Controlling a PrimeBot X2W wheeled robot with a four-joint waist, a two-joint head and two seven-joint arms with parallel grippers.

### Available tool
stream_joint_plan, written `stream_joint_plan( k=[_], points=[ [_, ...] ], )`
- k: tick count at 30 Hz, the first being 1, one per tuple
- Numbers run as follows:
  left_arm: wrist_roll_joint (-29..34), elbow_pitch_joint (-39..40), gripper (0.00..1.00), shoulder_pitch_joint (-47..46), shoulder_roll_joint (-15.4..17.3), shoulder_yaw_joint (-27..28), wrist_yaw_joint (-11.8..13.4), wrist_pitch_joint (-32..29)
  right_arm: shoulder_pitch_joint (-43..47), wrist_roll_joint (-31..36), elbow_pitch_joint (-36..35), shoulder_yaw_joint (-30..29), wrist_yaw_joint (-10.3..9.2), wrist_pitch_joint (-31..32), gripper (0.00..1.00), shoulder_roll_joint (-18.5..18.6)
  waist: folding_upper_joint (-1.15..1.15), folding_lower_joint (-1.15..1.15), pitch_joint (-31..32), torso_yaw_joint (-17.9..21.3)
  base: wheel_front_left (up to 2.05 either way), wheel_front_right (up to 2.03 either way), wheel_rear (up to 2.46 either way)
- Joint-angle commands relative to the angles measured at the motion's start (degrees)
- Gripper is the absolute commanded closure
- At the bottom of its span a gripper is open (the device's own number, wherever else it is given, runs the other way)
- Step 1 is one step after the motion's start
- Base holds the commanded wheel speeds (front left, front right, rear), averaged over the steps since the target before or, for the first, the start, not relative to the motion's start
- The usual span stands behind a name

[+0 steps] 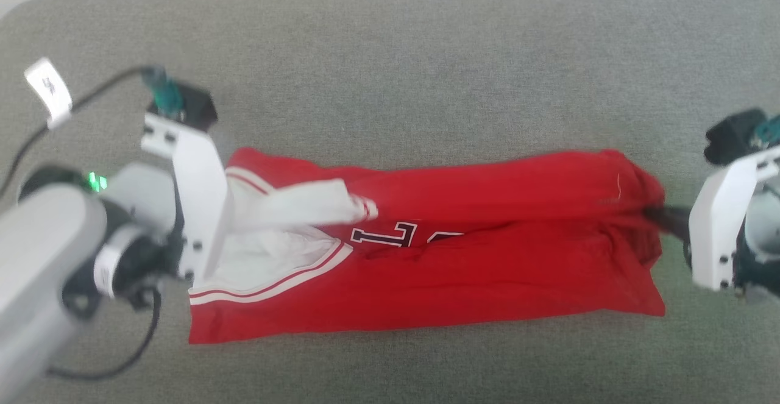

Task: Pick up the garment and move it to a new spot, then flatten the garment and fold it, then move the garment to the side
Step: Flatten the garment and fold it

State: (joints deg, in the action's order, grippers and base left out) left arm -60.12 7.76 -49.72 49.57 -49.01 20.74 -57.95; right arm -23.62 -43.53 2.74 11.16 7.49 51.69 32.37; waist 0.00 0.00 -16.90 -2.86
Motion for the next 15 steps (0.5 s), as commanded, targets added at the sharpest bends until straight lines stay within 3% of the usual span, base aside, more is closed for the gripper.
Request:
stream_joint_plan(
  k=[1, 6, 8, 9, 10, 11, 13, 14, 15],
  points=[
    [-0.7, 1.2, 1.0, 2.2, 0.5, -0.2, 1.1, 0.1, 1.8, 0.8, -0.4, -1.1, 0.0, 0.8, 1.0, -0.9, 0.0, 0.0, -0.1, 0.1, 0.0, 0.0, 0.0],
    [-2.4, 1.0, 1.0, 7.3, -0.2, -1.3, 2.3, 1.8, 5.1, 2.7, 0.2, -2.3, 0.0, 2.0, 1.0, -3.8, 0.0, 0.0, -0.1, 0.2, 0.0, 0.0, 0.0],
    [-2.4, -0.9, 1.0, 8.4, -1.0, -1.9, 1.3, 2.7, 5.2, 2.8, 1.2, -1.9, 0.0, 1.5, 1.0, -5.3, 0.0, 0.0, 0.1, 0.2, 0.0, 0.0, 0.0],
    [-2.9, -2.3, 1.0, 8.7, -1.8, -1.6, 1.2, 3.5, 5.1, 3.2, 1.6, -1.3, 0.0, 1.3, 0.85, -5.4, 0.0, 0.0, 0.3, 0.3, 0.0, 0.0, 0.0],
    [-2.7, -3.7, 1.0, 9.1, -2.3, -1.7, 0.7, 4.3, 4.8, 3.4, 2.3, -1.0, 0.0, 1.0, 0.38, -5.6, 0.0, 0.0, 0.4, 0.3, 0.0, 0.0, 0.0],
    [-2.5, -4.9, 0.77, 9.4, -2.8, -1.7, 0.1, 5.2, 4.5, 3.5, 2.9, -0.6, 0.0, 0.9, 0.0, -6.2, 0.0, 0.0, 0.7, 0.4, 0.0, 0.0, 0.0],
    [-2.3, -7.1, 0.31, 9.6, -3.8, -1.4, -1.4, 7.3, 4.0, 3.9, 3.8, 0.0, 0.0, 0.7, 0.0, -6.6, 0.0, 0.0, 1.2, 0.4, 0.0, 0.0, 0.0],
    [-2.4, -8.0, 0.0, 9.9, -4.2, -1.2, -2.0, 8.3, 3.8, 3.8, 4.2, 0.0, 0.0, 0.7, 0.0, -6.9, 0.0, 0.0, 1.6, 0.4, 0.0, 0.0, 0.0],
    [-2.6, -8.9, 0.0, 10.1, -4.4, -1.0, -2.6, 9.3, 3.8, 3.8, 4.5, 0.0, 0.0, 0.7, 0.0, -7.0, 0.0, 0.0, 1.9, 0.4, 0.0, 0.0, 0.0]
  ],
)
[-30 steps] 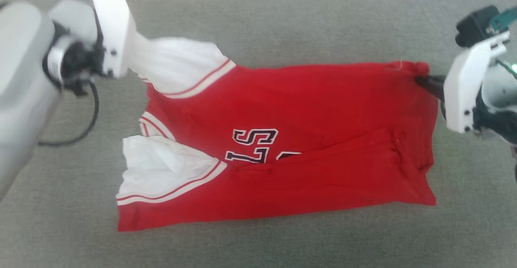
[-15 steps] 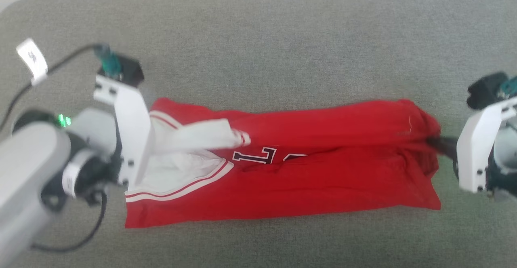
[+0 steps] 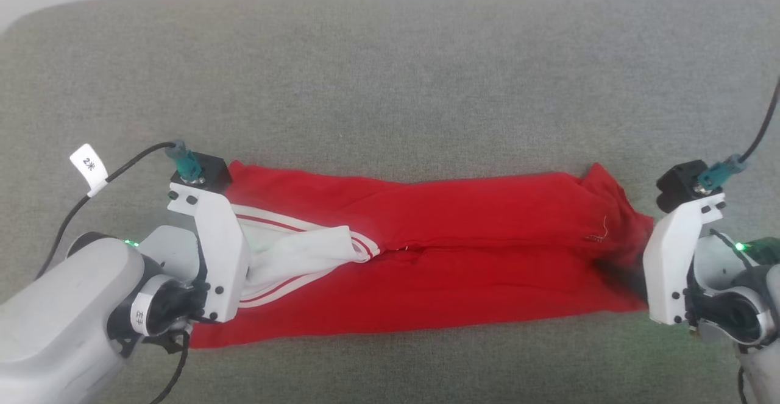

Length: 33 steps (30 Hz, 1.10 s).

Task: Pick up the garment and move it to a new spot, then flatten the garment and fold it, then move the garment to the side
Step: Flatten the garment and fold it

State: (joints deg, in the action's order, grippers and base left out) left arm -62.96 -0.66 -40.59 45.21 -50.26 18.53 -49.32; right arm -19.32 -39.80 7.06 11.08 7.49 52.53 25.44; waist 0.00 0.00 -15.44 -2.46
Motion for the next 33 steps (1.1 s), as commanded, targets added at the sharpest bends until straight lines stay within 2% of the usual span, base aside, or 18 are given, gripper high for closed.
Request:
stream_joint_plan(
  k=[1, 5, 13, 18, 27, 31, 33],
  points=[
    [0.3, -0.5, 0.0, 1.0, 0.0, 0.3, -0.4, 0.7, -0.5, 0.0, 0.1, 0.1, 0.0, -0.1, 0.0, 0.0, 0.0, 0.0, 0.5, 0.0, 0.0, 0.0, 0.0],
    [0.5, -2.2, 0.0, 2.1, -0.7, 1.7, -2.3, 5.8, 0.4, -0.7, 0.0, -0.6, 0.0, -1.0, 0.0, -0.3, 0.0, 0.0, 1.9, -0.1, 0.0, 0.0, 0.0],
    [3.4, -2.3, 0.0, 6.2, -1.2, 5.3, -5.2, 22.2, 1.9, -0.4, -0.1, -3.9, 0.0, -2.6, 0.0, -1.0, 0.0, 0.0, 3.8, -0.6, 0.0, 0.0, 0.0],
    [5.9, -3.8, 0.0, 9.7, -1.9, 8.0, -5.5, 34.8, 1.4, 0.9, 1.4, -5.7, 0.0, -2.8, 0.0, -2.1, 0.0, 0.0, 4.1, -1.5, 0.0, 0.0, 0.0],
    [8.4, -7.6, 0.0, 16.9, -4.5, 13.2, -3.3, 54.9, -0.5, 1.4, 7.0, -5.2, 0.0, -0.9, 0.0, -2.7, 0.0, 0.0, 3.8, -4.7, 0.0, 0.0, 0.0],
    [8.2, -10.9, 0.0, 19.3, -6.2, 15.7, -3.4, 61.7, -1.8, 1.1, 11.5, -4.2, 0.0, -0.4, 0.0, -3.7, 0.0, 0.0, 3.4, -6.3, 0.0, 0.0, 0.0],
    [7.8, -12.4, 0.0, 20.3, -7.5, 17.0, -4.2, 63.3, -2.3, 0.8, 14.0, -3.2, 0.0, -0.1, 0.0, -4.2, 0.0, 0.0, 3.3, -7.0, 0.0, 0.0, 0.0]
  ],
)
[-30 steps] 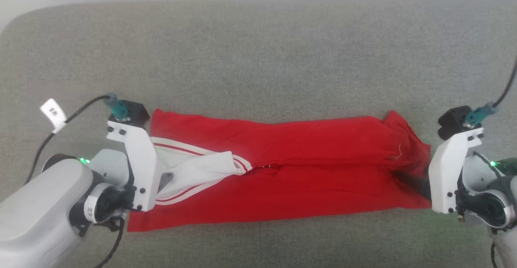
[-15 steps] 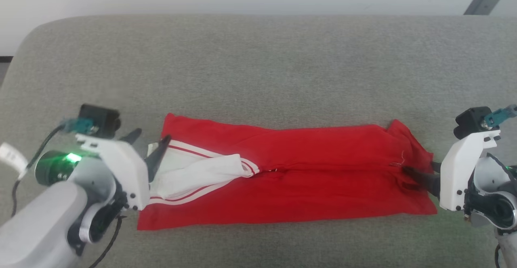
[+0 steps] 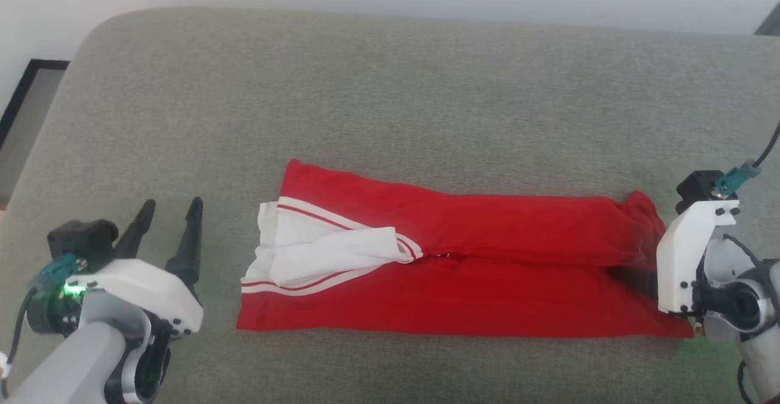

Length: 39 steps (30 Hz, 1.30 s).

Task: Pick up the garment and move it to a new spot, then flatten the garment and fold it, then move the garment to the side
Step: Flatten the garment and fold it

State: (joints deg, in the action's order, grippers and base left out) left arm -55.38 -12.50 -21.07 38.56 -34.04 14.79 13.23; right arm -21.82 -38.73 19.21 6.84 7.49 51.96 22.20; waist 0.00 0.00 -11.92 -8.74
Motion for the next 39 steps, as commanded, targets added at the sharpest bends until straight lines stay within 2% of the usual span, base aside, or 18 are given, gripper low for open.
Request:
stream_joint_plan(
  k=[1, 5, 6, 7, 14, 24, 33, 39],
  points=[
    [0.2, -1.6, 0.0, 1.4, -1.3, 1.7, -0.8, 1.2, -0.2, -0.6, 3.1, 1.7, 0.0, 0.6, 0.0, -1.3, 0.0, 0.0, -0.3, -1.0, 0.0, 0.0, 0.0],
    [1.5, -4.2, 0.0, 3.0, -3.8, 5.1, -2.5, 2.0, -1.1, -3.0, 7.6, 4.6, 0.09, 1.6, 0.0, -3.1, 0.0, 0.0, -0.4, -2.0, 0.0, 0.0, 0.0],
    [2.4, -4.4, 0.0, 3.1, -4.6, 6.4, -2.9, 2.0, -1.1, -3.9, 7.9, 5.8, 0.14, 2.0, 0.59, -3.4, 0.0, 0.0, -0.5, -2.3, 0.0, 0.0, 0.0],
    [3.6, -4.5, 0.0, 3.4, -5.3, 8.0, -3.4, 2.0, -1.2, -4.8, 8.0, 6.9, 0.15, 2.3, 1.0, -3.6, 0.0, 0.0, -0.5, -2.6, 0.0, 0.0, 0.0],
    [9.2, -5.4, 0.0, 6.6, -10.4, 17.3, -6.8, 2.0, -2.6, -8.2, 7.4, 8.3, 0.06, -0.5, 1.0, -0.9, 0.0, 0.0, -0.5, -3.2, 0.0, 0.0, 0.0],
    [17.1, -7.7, 0.0, 10.2, -16.5, 27.6, -12.5, 2.0, -2.8, -11.3, 7.5, 3.9, -0.07, -5.3, 1.0, 6.0, 0.0, 0.0, 0.1, -1.2, 0.0, 0.0, 0.0],
    [23.0, -8.8, 0.0, 9.3, -20.5, 32.5, -16.6, 2.0, -3.3, -9.3, 13.9, -3.2, -0.05, -10.6, 1.0, 13.2, 0.0, 0.0, -0.5, 1.4, 0.0, 0.0, 0.0],
    [25.5, -9.0, 0.0, 9.1, -22.3, 34.7, -17.9, 2.0, -5.0, -8.1, 16.4, -2.8, -0.05, -12.1, 1.0, 14.7, 0.0, 0.0, -0.7, 2.7, 0.0, 0.0, 0.0]
  ],
)
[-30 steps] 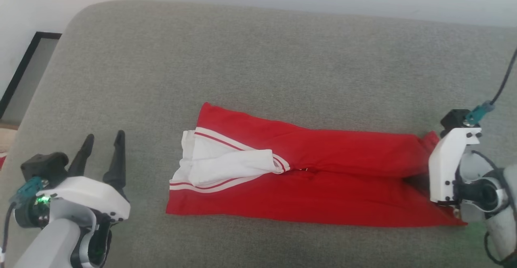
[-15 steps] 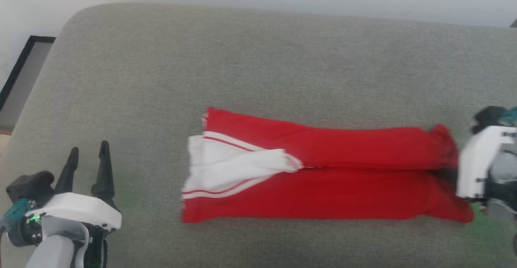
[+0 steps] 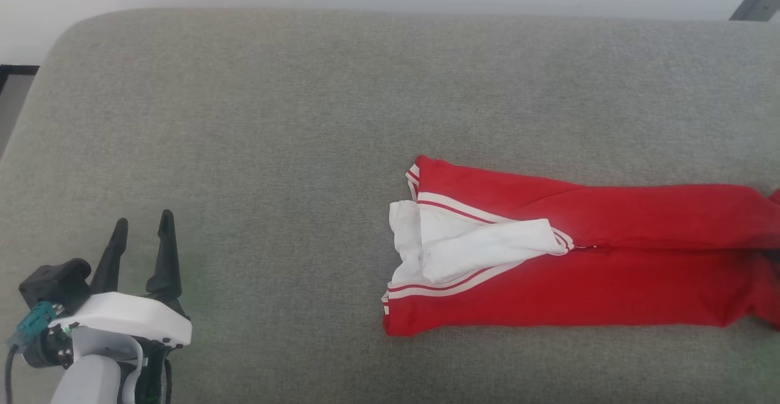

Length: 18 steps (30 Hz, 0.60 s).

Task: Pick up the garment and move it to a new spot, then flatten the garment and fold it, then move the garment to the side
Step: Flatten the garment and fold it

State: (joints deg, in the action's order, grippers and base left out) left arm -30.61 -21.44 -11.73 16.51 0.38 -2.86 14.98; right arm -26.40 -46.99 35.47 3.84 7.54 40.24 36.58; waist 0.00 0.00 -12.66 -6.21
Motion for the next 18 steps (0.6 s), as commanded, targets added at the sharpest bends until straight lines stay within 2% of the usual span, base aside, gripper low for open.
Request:
stream_joint_plan(
  k=[1, 5, 14, 18],
  points=[
    [1.1, -0.1, 0.0, -0.2, -0.3, 0.5, -0.5, 0.2, -0.6, 0.3, -0.4, 0.8, -0.09, 0.0, 1.0, 0.1, 0.0, 0.0, 0.1, 0.4, 0.0, 0.0, 0.0],
    [1.7, -0.6, 0.0, -0.1, -1.3, 1.5, -1.3, 0.2, 0.0, -0.7, -5.3, 3.2, -0.06, 0.0, 1.0, -0.8, 0.0, 0.0, 0.4, 0.8, 0.0, 0.0, 0.0],
    [3.5, -1.4, 0.0, -0.3, -3.2, 2.8, -2.6, 0.2, 2.8, -3.0, -22.9, 11.1, -0.06, 2.0, 1.0, -5.1, 0.0, 0.0, 1.5, -0.2, 0.0, 0.0, 0.0],
    [3.9, -1.8, 0.0, -0.7, -3.7, 2.5, -3.0, 0.2, 2.1, -2.4, -26.1, 14.4, -0.06, 2.7, 1.0, -6.7, 0.0, 0.0, 1.8, -1.3, 0.0, 0.0, 0.0]
  ],
)
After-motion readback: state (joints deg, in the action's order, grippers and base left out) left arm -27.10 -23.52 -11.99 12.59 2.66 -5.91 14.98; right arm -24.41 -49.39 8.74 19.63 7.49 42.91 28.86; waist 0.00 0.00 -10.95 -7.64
